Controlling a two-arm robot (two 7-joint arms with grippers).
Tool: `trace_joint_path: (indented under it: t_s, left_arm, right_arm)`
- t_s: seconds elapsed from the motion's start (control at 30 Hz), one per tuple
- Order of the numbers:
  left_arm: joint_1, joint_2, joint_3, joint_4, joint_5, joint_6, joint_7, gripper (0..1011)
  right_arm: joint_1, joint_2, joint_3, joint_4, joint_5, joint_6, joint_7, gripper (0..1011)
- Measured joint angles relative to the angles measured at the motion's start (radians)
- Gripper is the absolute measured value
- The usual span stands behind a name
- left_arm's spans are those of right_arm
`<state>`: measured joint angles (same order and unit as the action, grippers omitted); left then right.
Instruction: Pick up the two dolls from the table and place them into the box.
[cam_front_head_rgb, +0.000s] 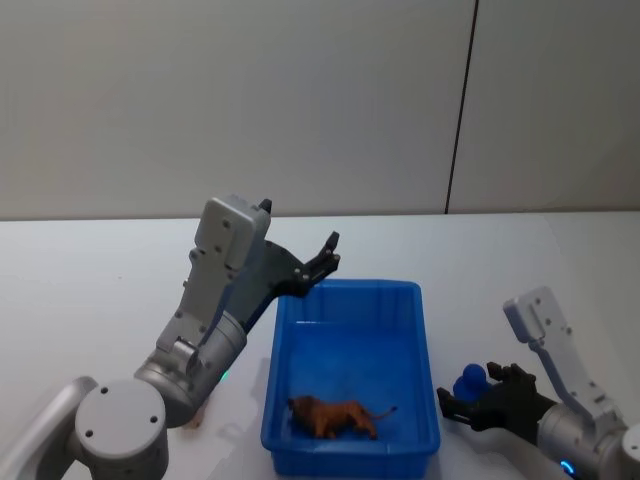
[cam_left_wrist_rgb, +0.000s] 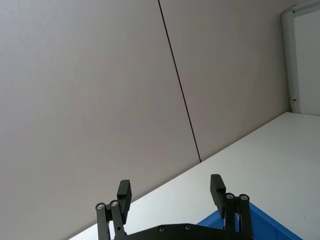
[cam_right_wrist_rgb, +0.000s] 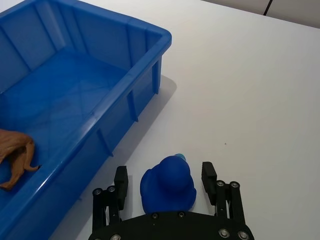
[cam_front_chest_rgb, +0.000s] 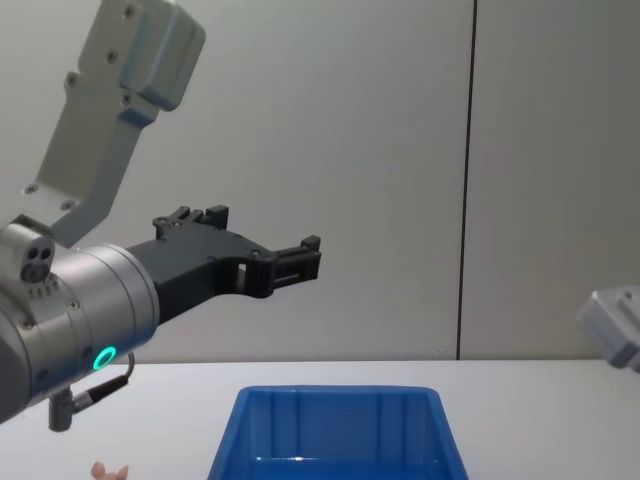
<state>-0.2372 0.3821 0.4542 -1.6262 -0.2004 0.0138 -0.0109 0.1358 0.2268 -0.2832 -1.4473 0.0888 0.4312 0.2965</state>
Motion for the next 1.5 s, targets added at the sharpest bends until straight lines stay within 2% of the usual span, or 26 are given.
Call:
trace_joint_path:
  t_s: [0.13, 0.17, 0.27, 0.47, 0.73, 1.0, 1.33, 1.5]
  left_arm:
    - [0.0, 0.0, 0.0, 0.0, 0.0, 0.0, 0.0, 1001]
    - [0.0, 0.0, 0.0, 0.0, 0.0, 0.0, 0.0, 1001]
    - [0.0, 0.0, 0.0, 0.0, 0.0, 0.0, 0.0, 1001]
    - [0.0, 0.0, 0.0, 0.0, 0.0, 0.0, 0.0, 1001]
    - [0.0, 0.0, 0.0, 0.0, 0.0, 0.0, 0.0, 1001]
    - [0.0, 0.0, 0.0, 0.0, 0.0, 0.0, 0.0, 1001]
    - [0.0, 0.0, 0.0, 0.0, 0.0, 0.0, 0.0, 1001]
    - [0.0, 0.0, 0.0, 0.0, 0.0, 0.0, 0.0, 1001]
  right_arm:
    - [0.006, -0.005, -0.004, 0.012, -0.008, -0.003, 0.0, 811]
    - [0.009, -0.007, -0.005, 0.016, -0.01, -0.004, -0.001, 811]
    - [0.012, -0.01, -0.007, 0.022, -0.014, -0.006, -0.001, 729]
    - [0.017, -0.014, -0.01, 0.03, -0.02, -0.009, -0.002, 531]
    - [0.018, -0.015, -0.011, 0.032, -0.021, -0.014, -0.002, 456]
    - [0.013, -0.01, -0.006, 0.008, -0.012, -0.048, -0.01, 411]
    - [0.007, -0.003, 0.004, -0.059, 0.002, -0.12, -0.026, 352]
    - [0.017, -0.004, 0.008, -0.099, 0.013, -0.147, -0.013, 325]
